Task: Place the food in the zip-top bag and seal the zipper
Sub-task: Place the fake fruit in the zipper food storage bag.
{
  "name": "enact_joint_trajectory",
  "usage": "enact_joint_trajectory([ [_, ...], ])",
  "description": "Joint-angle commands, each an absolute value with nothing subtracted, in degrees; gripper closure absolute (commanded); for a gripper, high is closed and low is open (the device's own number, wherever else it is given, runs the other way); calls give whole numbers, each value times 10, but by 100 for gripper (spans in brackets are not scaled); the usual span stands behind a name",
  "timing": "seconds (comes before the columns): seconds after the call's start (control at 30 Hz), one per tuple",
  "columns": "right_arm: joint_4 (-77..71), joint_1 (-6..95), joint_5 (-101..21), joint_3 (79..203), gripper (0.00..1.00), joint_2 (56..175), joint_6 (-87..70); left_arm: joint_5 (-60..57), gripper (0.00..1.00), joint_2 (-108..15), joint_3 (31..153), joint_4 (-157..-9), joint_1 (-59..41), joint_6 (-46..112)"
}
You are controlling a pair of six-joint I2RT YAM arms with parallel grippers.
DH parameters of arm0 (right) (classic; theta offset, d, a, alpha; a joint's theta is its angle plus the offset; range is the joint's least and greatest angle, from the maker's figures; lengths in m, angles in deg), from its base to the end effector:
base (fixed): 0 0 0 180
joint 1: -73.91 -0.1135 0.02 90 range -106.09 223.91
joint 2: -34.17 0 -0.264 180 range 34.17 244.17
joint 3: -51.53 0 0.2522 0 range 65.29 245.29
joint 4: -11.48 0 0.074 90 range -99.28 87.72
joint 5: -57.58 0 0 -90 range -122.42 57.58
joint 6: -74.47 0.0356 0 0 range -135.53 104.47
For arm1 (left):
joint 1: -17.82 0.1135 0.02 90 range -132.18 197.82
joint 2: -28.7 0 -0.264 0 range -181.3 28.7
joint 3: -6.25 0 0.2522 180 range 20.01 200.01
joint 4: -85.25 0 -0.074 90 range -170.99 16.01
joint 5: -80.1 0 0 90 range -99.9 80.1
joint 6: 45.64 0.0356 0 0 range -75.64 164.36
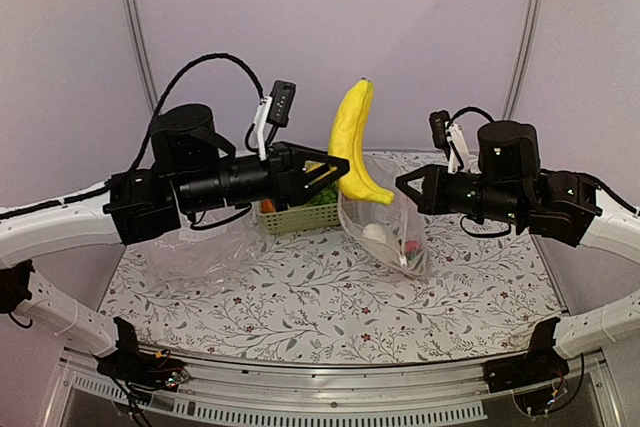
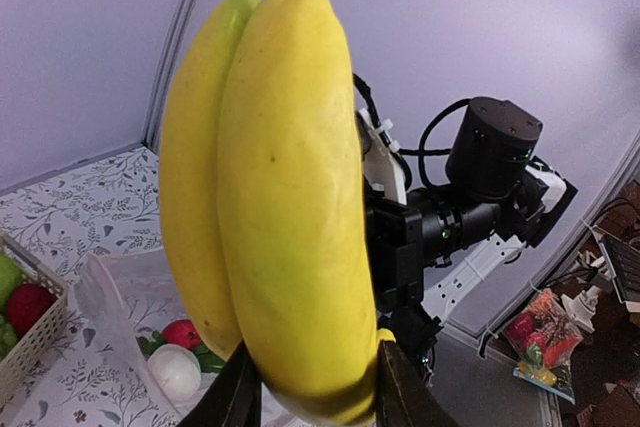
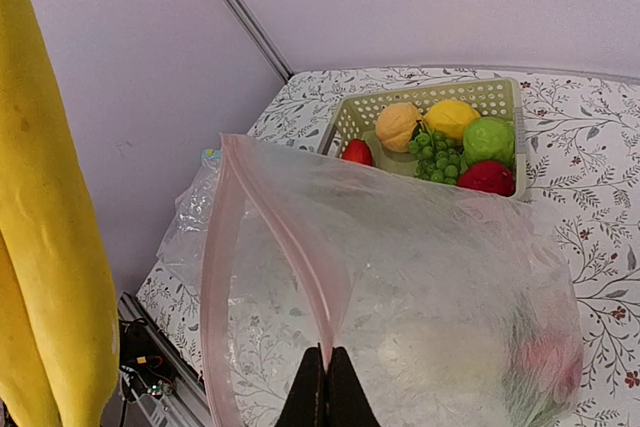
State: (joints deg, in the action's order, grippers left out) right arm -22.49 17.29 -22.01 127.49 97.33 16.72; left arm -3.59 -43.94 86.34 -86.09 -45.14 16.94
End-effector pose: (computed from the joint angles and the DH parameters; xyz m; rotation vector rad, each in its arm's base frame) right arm 0.1420 0.2039 0.3656 -0.3042 2.0085 0.8406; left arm 0.1332 -0.2696 0.3959 0.6250 1.6402 -1.2856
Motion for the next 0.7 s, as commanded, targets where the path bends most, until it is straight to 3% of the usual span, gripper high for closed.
enact_joint_trajectory([
  [0.0,-230,170,-221,1290,100,975,165,-29,68,-468,873,-877,-468,182],
  [0.67,-229,171,-201,1287,100,962,165,-85,72,-503,858,-778,-468,149],
])
